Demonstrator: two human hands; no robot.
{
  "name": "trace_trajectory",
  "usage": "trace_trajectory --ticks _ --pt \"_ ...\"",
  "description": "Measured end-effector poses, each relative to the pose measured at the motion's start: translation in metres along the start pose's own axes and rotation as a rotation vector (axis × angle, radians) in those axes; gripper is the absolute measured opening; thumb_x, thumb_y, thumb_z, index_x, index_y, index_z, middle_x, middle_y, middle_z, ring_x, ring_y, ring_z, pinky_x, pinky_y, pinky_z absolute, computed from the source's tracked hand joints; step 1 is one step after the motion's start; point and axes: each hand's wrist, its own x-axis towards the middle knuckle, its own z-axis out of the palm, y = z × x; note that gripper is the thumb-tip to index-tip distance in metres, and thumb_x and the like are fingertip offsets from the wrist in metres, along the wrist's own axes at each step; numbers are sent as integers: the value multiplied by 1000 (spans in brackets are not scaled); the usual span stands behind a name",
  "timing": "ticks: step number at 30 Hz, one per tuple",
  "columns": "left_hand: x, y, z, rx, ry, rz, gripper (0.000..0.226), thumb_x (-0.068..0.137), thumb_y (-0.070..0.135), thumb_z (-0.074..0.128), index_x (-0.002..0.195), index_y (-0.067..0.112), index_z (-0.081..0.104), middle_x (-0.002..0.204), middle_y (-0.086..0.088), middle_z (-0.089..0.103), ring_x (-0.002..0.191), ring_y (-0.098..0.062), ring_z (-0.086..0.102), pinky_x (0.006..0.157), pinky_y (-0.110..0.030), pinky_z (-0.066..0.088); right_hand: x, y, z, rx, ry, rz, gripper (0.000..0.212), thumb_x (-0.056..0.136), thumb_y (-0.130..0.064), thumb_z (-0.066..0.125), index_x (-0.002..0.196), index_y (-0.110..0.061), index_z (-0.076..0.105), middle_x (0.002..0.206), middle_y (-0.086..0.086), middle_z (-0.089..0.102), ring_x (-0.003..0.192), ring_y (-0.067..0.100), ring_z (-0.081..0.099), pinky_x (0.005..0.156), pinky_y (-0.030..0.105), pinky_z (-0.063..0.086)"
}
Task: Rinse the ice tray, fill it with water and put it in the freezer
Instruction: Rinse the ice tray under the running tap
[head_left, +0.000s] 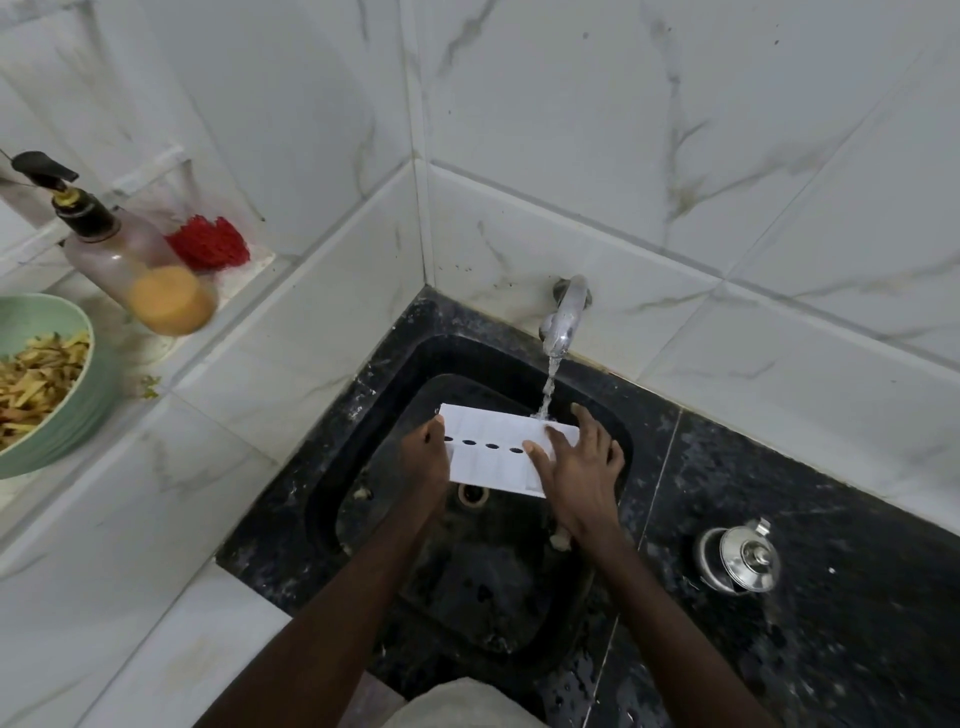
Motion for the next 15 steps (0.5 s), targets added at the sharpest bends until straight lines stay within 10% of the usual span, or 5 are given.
trace_trajectory --ticks 8,15 --pt "50 -42 8 61 56 86 49 88 73 37 97 35 67 89 -2 75 82 -27 70 83 -46 59 -8 22 -2 36 -24 -205 55 101 -69 30 122 -40 72 166 1 23 154 22 16 122 61 11" --pt "0 4 -4 68 -57 53 41 108 35 48 115 5 75 108 -16 74 83 -17 53 60 -21 34 -2 0 2 50 -68 -105 66 100 -74 31 126 -28 69 169 2 14 154 26 14 123 58 14"
